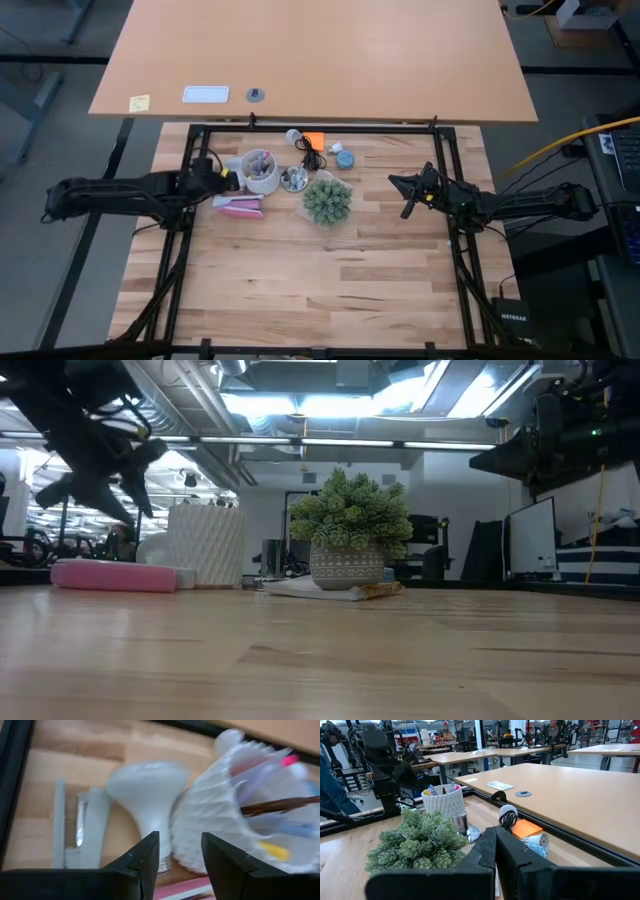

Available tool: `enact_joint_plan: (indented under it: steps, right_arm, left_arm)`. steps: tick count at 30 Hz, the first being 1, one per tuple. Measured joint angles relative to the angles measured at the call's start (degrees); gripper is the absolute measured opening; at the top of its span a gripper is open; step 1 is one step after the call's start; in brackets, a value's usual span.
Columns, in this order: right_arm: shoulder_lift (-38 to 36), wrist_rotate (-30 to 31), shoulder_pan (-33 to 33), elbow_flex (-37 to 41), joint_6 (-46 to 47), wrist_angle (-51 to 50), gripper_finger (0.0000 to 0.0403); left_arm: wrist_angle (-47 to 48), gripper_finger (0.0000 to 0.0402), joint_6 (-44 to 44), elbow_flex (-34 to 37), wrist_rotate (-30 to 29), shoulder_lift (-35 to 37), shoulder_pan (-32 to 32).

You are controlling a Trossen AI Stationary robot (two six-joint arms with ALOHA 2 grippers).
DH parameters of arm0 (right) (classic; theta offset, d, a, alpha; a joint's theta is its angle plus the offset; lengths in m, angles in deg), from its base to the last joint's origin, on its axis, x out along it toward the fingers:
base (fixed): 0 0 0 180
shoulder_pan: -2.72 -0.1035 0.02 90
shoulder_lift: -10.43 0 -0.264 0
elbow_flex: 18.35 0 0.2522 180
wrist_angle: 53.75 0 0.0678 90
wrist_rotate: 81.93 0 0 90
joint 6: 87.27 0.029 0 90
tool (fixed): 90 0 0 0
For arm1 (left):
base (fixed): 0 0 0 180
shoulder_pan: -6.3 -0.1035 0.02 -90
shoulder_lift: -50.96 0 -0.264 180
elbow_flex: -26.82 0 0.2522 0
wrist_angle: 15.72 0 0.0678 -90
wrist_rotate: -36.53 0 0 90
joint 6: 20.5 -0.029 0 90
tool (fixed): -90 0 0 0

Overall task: Screw lightbulb
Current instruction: Move the light bulb to the middle left of the table

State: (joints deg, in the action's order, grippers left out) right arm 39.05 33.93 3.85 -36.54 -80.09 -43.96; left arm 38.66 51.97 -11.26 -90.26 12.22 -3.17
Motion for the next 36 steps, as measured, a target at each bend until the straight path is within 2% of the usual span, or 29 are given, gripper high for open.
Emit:
enact_joint_plan:
  steps: [7, 13, 20, 29, 36]
  right_arm:
    - [0.00, 0.00, 0.00, -0.02, 0.00, 0.00, 0.0005]
    - [0.02, 0.00, 0.00, -0.04, 0.01, -0.05, 0.0005]
    - [0.00, 0.00, 0.01, -0.04, 0.00, -0.17, 0.0005]
    - [0.00, 0.00, 0.01, -0.04, 0.01, -0.80, 0.0005]
    - [0.00, 0.00, 0.00, -0.04, 0.00, -1.66, 0.0005]
  left_arm:
    - [-2.43, 0.0139, 5.59, 0.46, 0.00, -9.32, 0.00]
    - [-9.70, 0.0139, 6.21, 0.46, -0.01, -17.33, -0.23]
    - [-12.71, 0.0139, 8.59, 0.42, -0.02, -25.09, -3.67]
    - [-22.61, 0.0139, 2.07, 0.42, -0.67, -32.42, -7.34]
    - [-26.32, 0.0139, 1.03, 0.19, -0.79, -36.39, -9.58]
